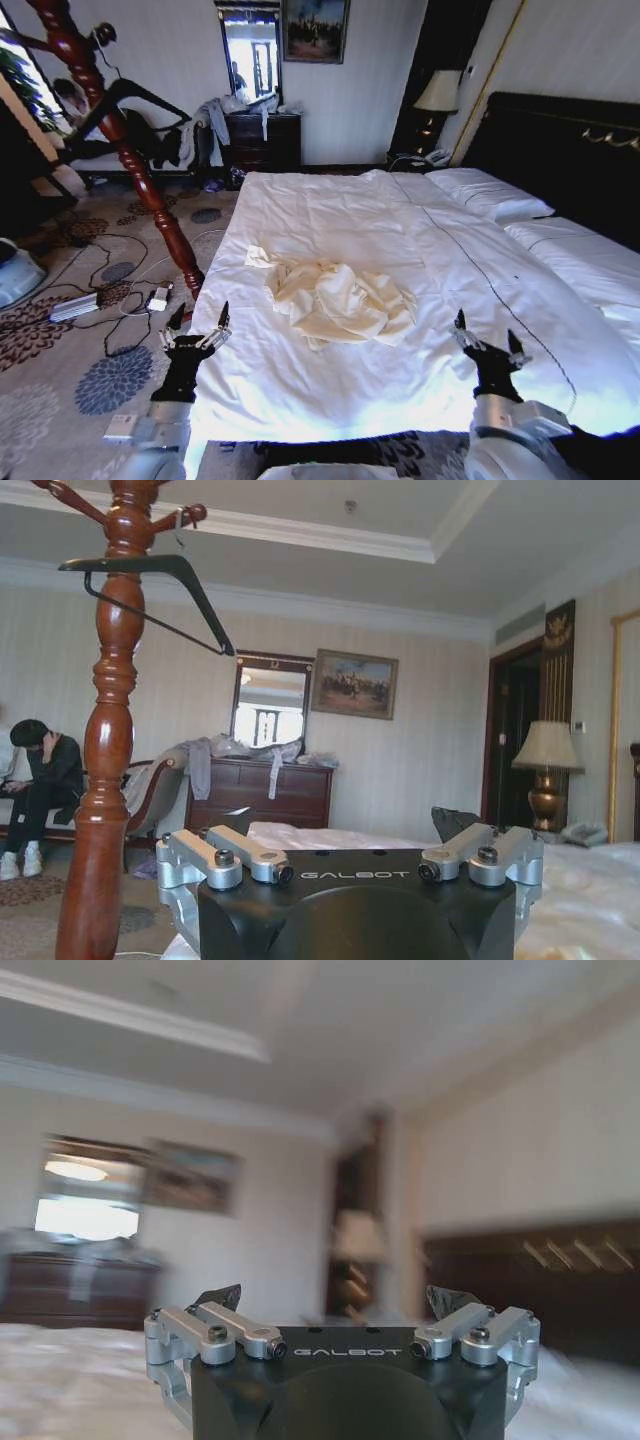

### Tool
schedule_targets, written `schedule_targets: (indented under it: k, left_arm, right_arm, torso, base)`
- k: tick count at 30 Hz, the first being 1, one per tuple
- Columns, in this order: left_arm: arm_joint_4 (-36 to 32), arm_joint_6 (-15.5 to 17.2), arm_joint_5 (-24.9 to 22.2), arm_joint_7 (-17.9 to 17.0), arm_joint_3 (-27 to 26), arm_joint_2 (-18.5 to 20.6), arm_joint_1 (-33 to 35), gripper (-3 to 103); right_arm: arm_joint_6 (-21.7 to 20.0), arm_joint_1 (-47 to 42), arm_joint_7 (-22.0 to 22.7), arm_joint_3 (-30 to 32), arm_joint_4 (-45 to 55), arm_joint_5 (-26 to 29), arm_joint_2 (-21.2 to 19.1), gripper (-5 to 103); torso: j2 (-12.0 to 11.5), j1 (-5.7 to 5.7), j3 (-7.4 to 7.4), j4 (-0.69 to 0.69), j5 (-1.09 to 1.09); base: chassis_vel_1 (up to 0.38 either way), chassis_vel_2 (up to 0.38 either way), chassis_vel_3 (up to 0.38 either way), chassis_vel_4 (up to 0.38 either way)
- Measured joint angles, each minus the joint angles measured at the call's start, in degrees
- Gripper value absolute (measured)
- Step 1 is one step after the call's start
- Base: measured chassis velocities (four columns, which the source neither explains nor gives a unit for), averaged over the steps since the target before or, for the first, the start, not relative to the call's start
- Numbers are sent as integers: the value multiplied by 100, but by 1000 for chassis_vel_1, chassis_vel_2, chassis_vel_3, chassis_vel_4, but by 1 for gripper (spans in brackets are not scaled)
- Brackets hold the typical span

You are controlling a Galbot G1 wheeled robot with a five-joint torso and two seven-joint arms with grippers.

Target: Pick up the clothes from the bed and hang them on the clothes hanger.

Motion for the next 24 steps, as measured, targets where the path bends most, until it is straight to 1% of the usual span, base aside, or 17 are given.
schedule_targets:
  k: [1,2,4,6,9,11,12,13,16,17,19,21,22,24]
  left_arm:
    - [87,-31,47,3,28,26,-23,100]
    - [108,-36,51,3,45,31,-37,100]
    - [102,-37,36,4,62,29,-37,100]
    - [77,-36,16,4,71,28,-23,100]
    - [81,-66,26,4,55,57,17,100]
    - [91,-73,32,4,53,60,16,100]
    - [106,-91,43,4,53,61,15,100]
    - [77,-95,24,4,73,48,19,100]
    - [-7,-95,-47,3,113,26,43,100]
    - [-33,-97,-73,3,135,20,57,100]
    - [45,-137,-16,3,138,28,39,100]
    - [54,-141,-14,3,137,28,35,100]
    - [64,-148,-17,3,138,28,28,100]
    - [83,-172,-29,3,118,31,8,100]
  right_arm:
    - [291,24,-421,-6,-138,-364,83,100]
    - [383,24,-596,-44,-193,-534,139,100]
    - [374,15,-679,-147,-227,-640,200,100]
    - [300,14,-674,-207,-235,-651,223,100]
    - [-255,7,-394,-303,-256,-623,207,100]
    - [-311,2,-367,-305,-259,-618,198,100]
    - [-525,-22,-262,-308,-279,-604,158,100]
    - [-614,-27,-207,-309,-311,-604,132,100]
    - [-618,-26,-196,-314,-334,-581,113,100]
    - [-552,-21,-240,-330,-335,-468,91,100]
    - [-402,-11,-347,-369,-308,-58,10,100]
    - [-371,-11,-366,-372,-302,26,-9,100]
    - [-288,-5,-419,-381,-290,238,-64,100]
    - [-74,52,-531,-391,-317,833,-258,100]
  torso:
    - [0,0,0,0,-3]
    - [0,0,0,-1,-2]
    - [0,0,0,-2,-1]
    - [0,0,0,-2,-1]
    - [0,0,0,-1,-1]
    - [0,0,0,-1,-1]
    - [0,0,0,-1,-2]
    - [0,0,0,-1,-2]
    - [0,0,0,-1,-1]
    - [0,0,0,-1,0]
    - [0,0,0,-1,-1]
    - [0,1,0,-1,-2]
    - [0,0,0,-1,-3]
    - [0,0,0,-2,-1]
  base:
    - [0,0,0,0]
    - [0,0,0,0]
    - [0,0,0,0]
    - [0,0,0,0]
    - [0,0,0,0]
    - [0,0,0,0]
    - [0,0,0,0]
    - [0,0,0,0]
    - [0,0,0,0]
    - [0,0,0,0]
    - [0,0,0,0]
    - [0,0,0,0]
    - [0,0,0,0]
    - [0,0,0,0]
